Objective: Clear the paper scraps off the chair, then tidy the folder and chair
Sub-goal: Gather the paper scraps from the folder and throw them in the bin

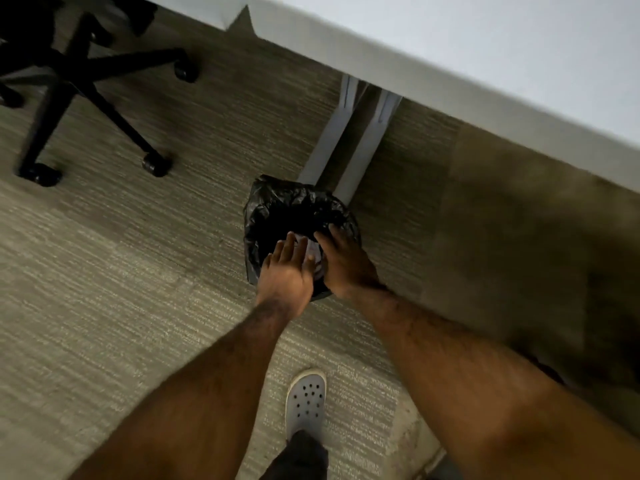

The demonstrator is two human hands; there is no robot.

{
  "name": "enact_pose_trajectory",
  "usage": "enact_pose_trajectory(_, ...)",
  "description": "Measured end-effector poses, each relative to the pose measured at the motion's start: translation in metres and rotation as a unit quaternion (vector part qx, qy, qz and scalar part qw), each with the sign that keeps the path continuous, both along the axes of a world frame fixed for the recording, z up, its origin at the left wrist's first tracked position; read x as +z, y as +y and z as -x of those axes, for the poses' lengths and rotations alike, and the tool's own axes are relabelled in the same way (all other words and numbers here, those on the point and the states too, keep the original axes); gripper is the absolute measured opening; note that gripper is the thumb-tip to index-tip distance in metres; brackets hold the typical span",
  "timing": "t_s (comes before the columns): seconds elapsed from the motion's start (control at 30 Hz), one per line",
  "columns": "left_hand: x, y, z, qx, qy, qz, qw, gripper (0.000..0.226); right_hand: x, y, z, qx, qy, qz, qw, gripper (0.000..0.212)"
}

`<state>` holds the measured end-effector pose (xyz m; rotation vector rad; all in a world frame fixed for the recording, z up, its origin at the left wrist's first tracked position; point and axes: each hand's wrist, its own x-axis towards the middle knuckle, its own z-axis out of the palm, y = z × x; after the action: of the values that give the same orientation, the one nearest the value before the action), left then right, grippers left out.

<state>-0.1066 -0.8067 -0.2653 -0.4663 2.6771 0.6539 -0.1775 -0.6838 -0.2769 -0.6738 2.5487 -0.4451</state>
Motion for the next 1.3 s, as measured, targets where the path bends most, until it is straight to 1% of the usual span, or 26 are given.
enact_pose_trajectory(0.03,0.013,0.003,-0.006,-0.01,0.007,0.012,1.0,0.057,0.012,0.005,-0.005,0.007,-0.002,0.0,1.0,0.077)
enact_pose_trajectory(0.1,0.038,0.01,-0.018,-0.029,0.005,0.025,0.999,0.057,0.037,0.016,-0.016,0.013,-0.003,-0.005,1.0,0.067)
enact_pose_trajectory(0.2,0.077,0.021,-0.034,-0.048,0.012,0.032,0.998,0.057,0.075,0.034,-0.035,-0.008,0.007,0.005,1.0,0.057)
enact_pose_trajectory(0.3,0.116,0.033,-0.048,-0.06,0.016,0.03,0.998,0.064,0.115,0.051,-0.058,-0.044,0.002,0.014,0.999,0.056)
enact_pose_trajectory(0.37,0.141,0.044,-0.058,-0.062,0.018,0.019,0.998,0.069,0.142,0.063,-0.073,-0.045,0.004,0.007,0.999,0.055)
enact_pose_trajectory(0.57,0.212,0.093,-0.082,-0.111,0.004,-0.007,0.994,0.064,0.214,0.105,-0.103,-0.087,-0.007,0.004,0.996,0.059)
enact_pose_trajectory(0.8,0.276,0.155,-0.091,-0.171,0.021,-0.028,0.985,0.061,0.287,0.176,-0.138,-0.179,0.007,0.006,0.984,0.06)
enact_pose_trajectory(0.93,0.308,0.194,-0.093,-0.227,0.047,-0.047,0.972,0.069,0.318,0.234,-0.156,-0.253,0.037,-0.008,0.967,0.06)
enact_pose_trajectory(1.07,0.332,0.242,-0.089,-0.295,0.049,-0.049,0.953,0.07,0.345,0.29,-0.174,-0.331,0.05,-0.016,0.942,0.061)
enact_pose_trajectory(1.3,0.365,0.352,-0.083,-0.404,0.063,-0.064,0.911,0.082,0.38,0.387,-0.211,-0.451,0.075,-0.018,0.889,0.061)
